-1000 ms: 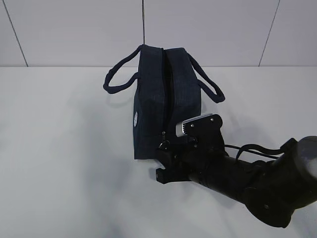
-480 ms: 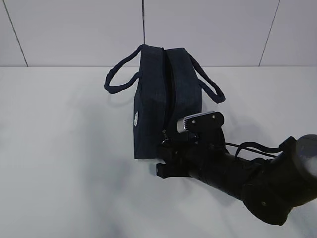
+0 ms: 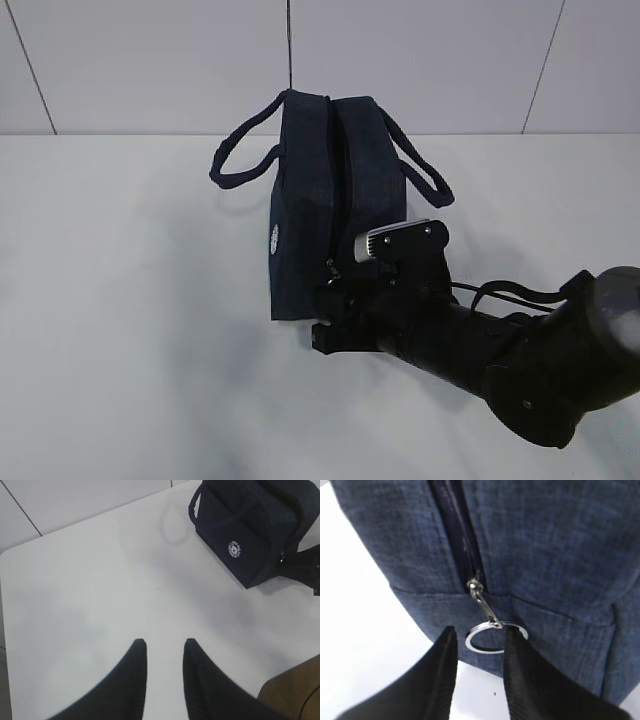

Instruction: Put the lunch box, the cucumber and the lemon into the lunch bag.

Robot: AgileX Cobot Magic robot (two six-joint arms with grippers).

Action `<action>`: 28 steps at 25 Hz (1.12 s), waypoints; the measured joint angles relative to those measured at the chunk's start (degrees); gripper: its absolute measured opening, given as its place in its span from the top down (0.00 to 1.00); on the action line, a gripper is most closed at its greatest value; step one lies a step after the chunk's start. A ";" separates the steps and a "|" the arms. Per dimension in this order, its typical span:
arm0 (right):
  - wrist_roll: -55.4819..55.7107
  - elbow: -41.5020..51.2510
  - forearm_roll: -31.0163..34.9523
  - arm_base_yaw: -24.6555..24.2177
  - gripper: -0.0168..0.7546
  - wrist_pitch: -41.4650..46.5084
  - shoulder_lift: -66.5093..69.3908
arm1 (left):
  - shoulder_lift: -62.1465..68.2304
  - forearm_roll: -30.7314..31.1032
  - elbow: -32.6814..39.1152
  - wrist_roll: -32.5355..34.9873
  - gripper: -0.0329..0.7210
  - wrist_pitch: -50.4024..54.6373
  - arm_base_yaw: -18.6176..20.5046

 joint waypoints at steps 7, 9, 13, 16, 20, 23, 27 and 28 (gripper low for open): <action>0.01 0.00 0.12 0.00 0.64 2.13 -0.56 | 0.00 0.00 0.00 0.00 0.72 0.00 0.00; 0.01 0.00 0.12 0.00 0.64 4.00 -1.84 | 0.00 0.00 0.00 0.00 0.72 0.00 0.00; 0.01 0.00 0.01 0.00 0.64 5.68 -3.57 | 0.00 0.00 0.00 0.00 0.72 0.00 0.00; 0.01 0.00 -1.60 0.00 0.64 7.79 -3.67 | 0.00 0.13 0.00 0.00 0.72 0.00 0.00; 0.10 0.00 -2.78 0.00 0.64 9.72 -3.67 | 0.00 0.25 0.00 0.00 0.72 0.00 0.00; 0.10 0.00 -2.92 0.00 0.64 10.18 -3.67 | 0.00 0.25 0.00 0.00 0.72 0.00 0.00; 0.10 0.00 -2.92 0.00 0.64 12.72 -3.71 | 0.00 0.25 0.00 0.00 0.72 0.00 0.00; 0.10 0.00 -2.92 0.00 0.64 13.57 -3.80 | 0.00 0.25 0.00 0.00 0.72 0.00 0.00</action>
